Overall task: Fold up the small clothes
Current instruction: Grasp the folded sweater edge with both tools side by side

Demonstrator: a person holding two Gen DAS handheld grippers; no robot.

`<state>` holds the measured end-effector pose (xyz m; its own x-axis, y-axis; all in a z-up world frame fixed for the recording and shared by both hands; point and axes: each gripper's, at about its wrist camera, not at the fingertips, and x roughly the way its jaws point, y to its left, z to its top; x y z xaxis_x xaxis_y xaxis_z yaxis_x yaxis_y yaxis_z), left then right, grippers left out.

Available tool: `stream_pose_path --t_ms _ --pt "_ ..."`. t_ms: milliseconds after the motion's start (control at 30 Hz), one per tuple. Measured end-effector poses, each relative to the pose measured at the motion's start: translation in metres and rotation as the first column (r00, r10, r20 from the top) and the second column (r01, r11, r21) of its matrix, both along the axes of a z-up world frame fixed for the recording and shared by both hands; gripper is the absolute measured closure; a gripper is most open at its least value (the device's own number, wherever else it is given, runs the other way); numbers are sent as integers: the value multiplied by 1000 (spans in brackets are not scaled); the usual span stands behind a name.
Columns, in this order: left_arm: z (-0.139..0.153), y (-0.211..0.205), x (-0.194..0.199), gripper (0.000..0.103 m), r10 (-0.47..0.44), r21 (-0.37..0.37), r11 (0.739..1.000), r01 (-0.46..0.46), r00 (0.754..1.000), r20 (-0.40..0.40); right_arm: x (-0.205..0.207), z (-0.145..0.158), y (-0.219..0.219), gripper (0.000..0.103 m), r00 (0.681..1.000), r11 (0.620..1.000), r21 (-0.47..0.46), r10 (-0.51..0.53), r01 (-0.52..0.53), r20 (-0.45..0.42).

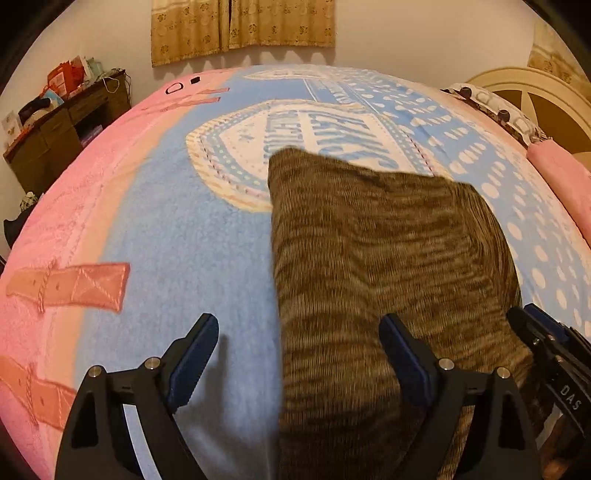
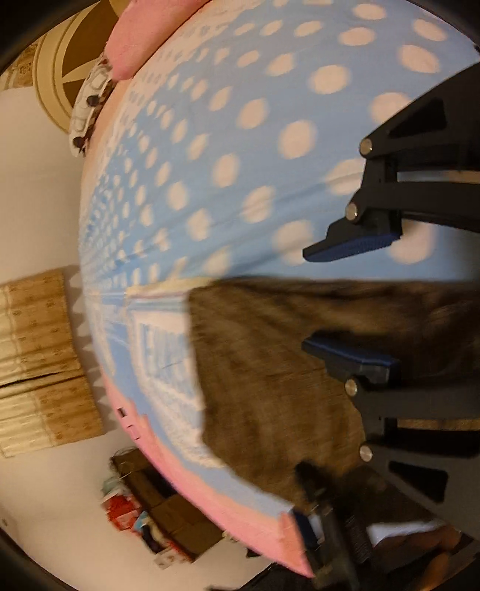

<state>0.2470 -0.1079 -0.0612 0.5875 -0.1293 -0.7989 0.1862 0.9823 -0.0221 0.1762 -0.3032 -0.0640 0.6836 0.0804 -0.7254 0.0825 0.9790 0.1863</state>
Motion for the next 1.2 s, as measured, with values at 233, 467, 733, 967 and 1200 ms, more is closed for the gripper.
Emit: stream_pose_path --t_ms 233,467,733,967,1200 --pt "3 -1 -13 14 -19 26 999 19 1000 -5 -33 -3 -12 54 999 994 106 -35 31 29" --pt "21 12 -28 14 -59 -110 992 60 998 20 -55 6 -11 54 999 994 109 -8 5 33" --pt "8 10 19 14 1 -185 983 -16 996 -84 -46 37 -25 18 983 984 176 -38 6 181" --pt "-10 -11 12 14 -2 -115 993 -2 999 -37 18 1 1 24 998 990 128 48 -53 41" --pt "-12 -10 12 14 1 -106 994 1 1000 24 15 -15 8 41 996 988 124 83 -86 29"
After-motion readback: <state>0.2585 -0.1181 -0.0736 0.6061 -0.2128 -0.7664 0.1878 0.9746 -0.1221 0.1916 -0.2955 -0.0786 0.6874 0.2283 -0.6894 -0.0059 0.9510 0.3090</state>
